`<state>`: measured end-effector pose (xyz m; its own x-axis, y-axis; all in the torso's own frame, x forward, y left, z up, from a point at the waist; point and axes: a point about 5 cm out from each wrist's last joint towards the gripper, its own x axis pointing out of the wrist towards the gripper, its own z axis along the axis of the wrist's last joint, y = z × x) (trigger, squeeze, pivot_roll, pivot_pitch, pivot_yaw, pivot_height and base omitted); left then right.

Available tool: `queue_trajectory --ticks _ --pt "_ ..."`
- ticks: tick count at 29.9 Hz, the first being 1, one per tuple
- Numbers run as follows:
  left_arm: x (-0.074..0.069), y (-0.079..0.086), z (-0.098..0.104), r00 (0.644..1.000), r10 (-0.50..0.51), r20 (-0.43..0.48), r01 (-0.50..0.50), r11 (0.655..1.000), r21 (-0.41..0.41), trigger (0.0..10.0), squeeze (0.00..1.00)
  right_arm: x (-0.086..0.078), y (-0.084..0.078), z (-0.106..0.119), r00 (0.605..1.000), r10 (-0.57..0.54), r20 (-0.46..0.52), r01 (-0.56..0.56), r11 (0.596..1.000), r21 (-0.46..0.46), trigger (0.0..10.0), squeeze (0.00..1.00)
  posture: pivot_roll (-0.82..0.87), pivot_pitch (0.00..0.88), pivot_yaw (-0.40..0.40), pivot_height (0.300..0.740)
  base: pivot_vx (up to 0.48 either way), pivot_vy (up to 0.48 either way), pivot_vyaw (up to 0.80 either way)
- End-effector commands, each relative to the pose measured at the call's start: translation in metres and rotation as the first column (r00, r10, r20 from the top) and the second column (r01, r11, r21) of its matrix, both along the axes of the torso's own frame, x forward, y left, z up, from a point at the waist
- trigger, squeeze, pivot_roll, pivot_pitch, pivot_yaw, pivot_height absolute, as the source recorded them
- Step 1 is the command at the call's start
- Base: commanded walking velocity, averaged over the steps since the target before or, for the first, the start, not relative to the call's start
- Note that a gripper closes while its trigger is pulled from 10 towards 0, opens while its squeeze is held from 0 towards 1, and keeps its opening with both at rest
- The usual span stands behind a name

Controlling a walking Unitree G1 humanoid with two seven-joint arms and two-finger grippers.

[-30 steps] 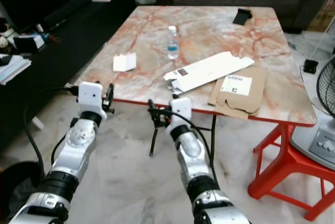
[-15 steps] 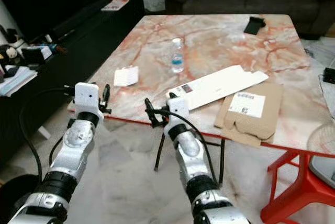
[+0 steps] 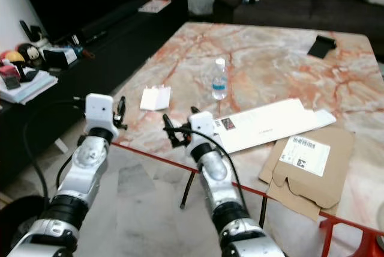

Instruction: Picking trash to rubbish bin

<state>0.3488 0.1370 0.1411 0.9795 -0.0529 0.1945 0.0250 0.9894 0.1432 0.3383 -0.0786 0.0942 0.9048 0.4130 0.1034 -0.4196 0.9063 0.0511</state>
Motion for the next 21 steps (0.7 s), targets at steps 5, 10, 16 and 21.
queue_trajectory --ticks 5,10,16,21 --pt "0.0019 0.0012 0.0017 1.0 0.002 -0.001 -0.002 1.0 0.009 10.0 0.0 0.0019 0.003 0.0051 1.0 0.011 0.011 -0.011 1.0 0.016 10.0 0.0 0.04 0.0 0.068 0.74 0.409 0.0 0.48" --pt "0.0038 0.0038 0.0032 1.0 0.01 -0.004 -0.01 1.0 0.014 10.0 0.0 0.0025 0.0025 0.0047 1.0 0.009 0.002 -0.009 1.0 0.02 10.0 0.0 0.04 0.0 0.066 0.74 0.406 0.0 0.0" --pt "0.0044 0.0031 0.0027 1.0 0.0 -0.013 0.0 1.0 0.018 10.0 0.0 0.0014 0.0023 0.0019 1.0 0.008 -0.018 -0.007 0.999 0.033 10.0 0.0 0.05 0.0 0.064 0.74 0.409 0.0 0.0" --pt "0.0043 0.0003 0.002 1.0 -0.015 -0.018 0.015 1.0 0.016 10.0 0.0 0.0025 0.0026 0.0027 1.0 0.01 -0.028 -0.009 0.999 0.049 10.0 0.0 0.05 0.0 0.064 0.74 0.406 0.0 -0.64"
